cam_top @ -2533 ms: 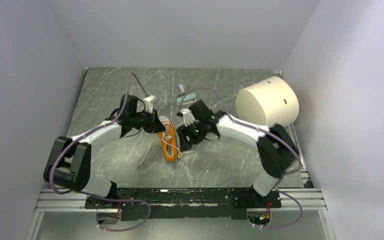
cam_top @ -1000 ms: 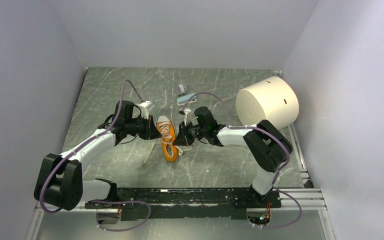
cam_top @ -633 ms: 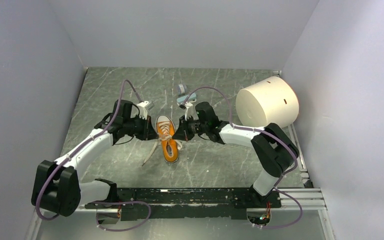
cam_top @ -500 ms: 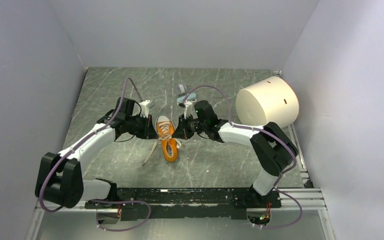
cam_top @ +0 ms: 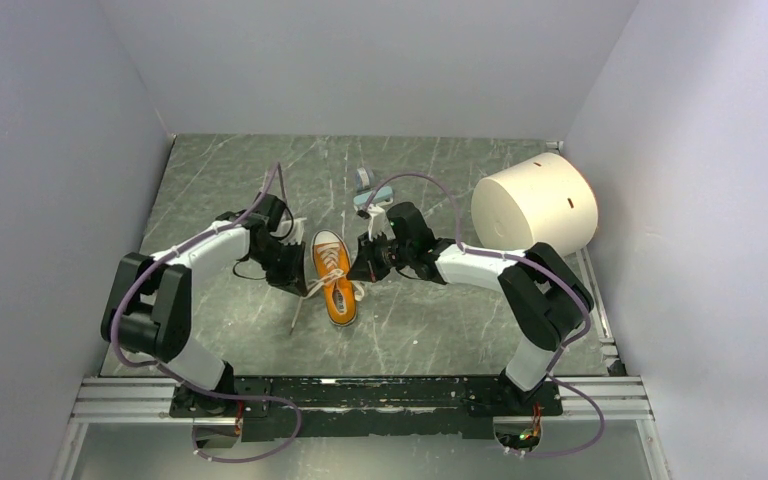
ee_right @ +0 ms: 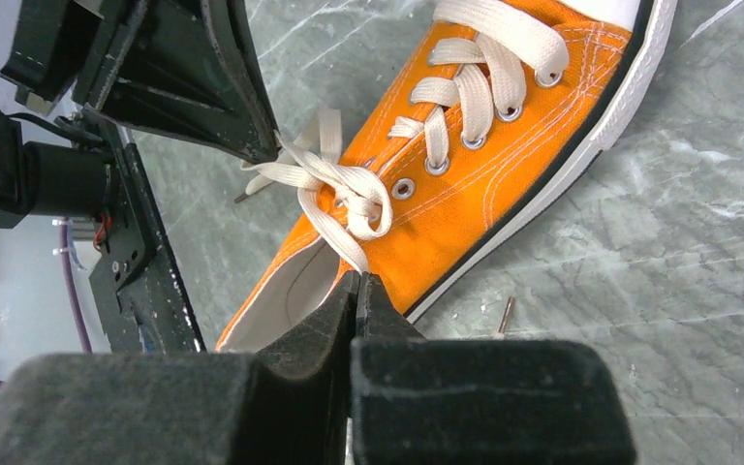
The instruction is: Tie the shoes
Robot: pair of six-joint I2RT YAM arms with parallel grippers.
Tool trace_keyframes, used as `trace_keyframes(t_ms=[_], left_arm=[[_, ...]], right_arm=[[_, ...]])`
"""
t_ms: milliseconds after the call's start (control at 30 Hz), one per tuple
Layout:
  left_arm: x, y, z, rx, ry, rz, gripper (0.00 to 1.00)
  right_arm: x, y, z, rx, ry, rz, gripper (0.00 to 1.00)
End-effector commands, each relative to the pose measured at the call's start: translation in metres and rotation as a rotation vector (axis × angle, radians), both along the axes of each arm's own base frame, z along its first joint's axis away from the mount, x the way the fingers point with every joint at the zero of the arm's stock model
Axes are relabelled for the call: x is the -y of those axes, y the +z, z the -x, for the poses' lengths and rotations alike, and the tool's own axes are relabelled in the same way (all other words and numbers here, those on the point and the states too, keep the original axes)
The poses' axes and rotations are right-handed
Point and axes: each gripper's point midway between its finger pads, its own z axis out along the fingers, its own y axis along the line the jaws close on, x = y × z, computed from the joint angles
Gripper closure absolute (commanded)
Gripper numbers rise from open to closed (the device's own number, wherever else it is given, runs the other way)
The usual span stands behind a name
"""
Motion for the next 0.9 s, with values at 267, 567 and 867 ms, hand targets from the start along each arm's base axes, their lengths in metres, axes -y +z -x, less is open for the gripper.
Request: trace_keyframes(t_ms=[267,567,867], left_arm=[[-0.009,0.002,-0.004,0.029,0.028,-0.048,0.77],[-0.017,0.081,-0.056,0.421,0.045,-0.061,0.44],[0.049,0.086,-0.064,0.439,-0.196,0.236,0.57]], right_arm=[[0.005,-0.01,0.004,-0.004,0.023,0.02,1.0],[0.004,-0.007,0.006,-0.002,0.048,0.021,1.0],[0.004,-0.004,0.004,0.003,0.041,0.015,1.0]])
